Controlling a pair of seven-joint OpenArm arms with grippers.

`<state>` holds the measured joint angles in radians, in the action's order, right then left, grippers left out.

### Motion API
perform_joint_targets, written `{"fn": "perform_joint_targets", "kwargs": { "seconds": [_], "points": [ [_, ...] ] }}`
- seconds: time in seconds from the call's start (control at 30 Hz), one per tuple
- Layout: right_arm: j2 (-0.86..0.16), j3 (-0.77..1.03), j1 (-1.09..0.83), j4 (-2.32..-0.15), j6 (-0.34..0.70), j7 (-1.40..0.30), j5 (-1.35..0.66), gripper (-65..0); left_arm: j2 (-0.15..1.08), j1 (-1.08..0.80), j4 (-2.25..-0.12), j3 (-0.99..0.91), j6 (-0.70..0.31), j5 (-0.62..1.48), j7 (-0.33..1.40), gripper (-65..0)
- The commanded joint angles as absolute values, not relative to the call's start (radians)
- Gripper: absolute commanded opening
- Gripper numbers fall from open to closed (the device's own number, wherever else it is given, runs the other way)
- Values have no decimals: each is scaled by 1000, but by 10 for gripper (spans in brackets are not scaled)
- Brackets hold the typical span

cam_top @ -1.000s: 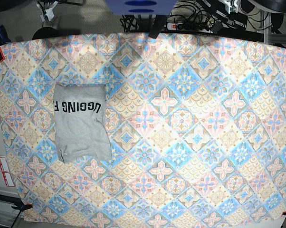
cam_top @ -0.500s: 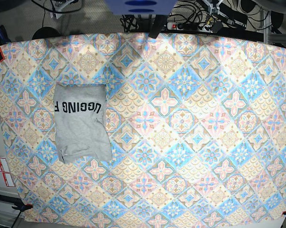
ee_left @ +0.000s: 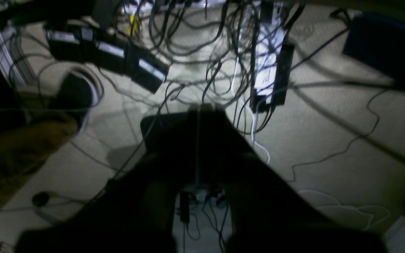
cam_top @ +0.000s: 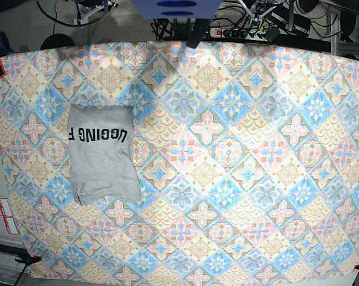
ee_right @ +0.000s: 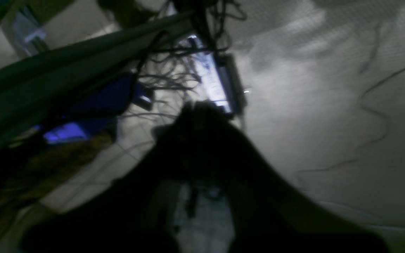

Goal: Fold the T-shirt properly

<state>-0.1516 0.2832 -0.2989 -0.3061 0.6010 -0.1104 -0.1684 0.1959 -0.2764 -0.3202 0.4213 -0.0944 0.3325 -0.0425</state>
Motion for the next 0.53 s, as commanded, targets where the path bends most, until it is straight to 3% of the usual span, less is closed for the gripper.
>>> {"fn": "perform_joint_targets", "kwargs": {
  "seconds": [0.0, 0.5],
  "points": [
    [-133, 285, -292, -298, 622, -91, -171, -650, 202, -280, -320, 427, -96, 331, -44, -650],
    [-24, 278, -202, -286, 622, -5, -157, -650, 214, -203, -320, 423, -96, 335, -42, -650]
  ]
}}
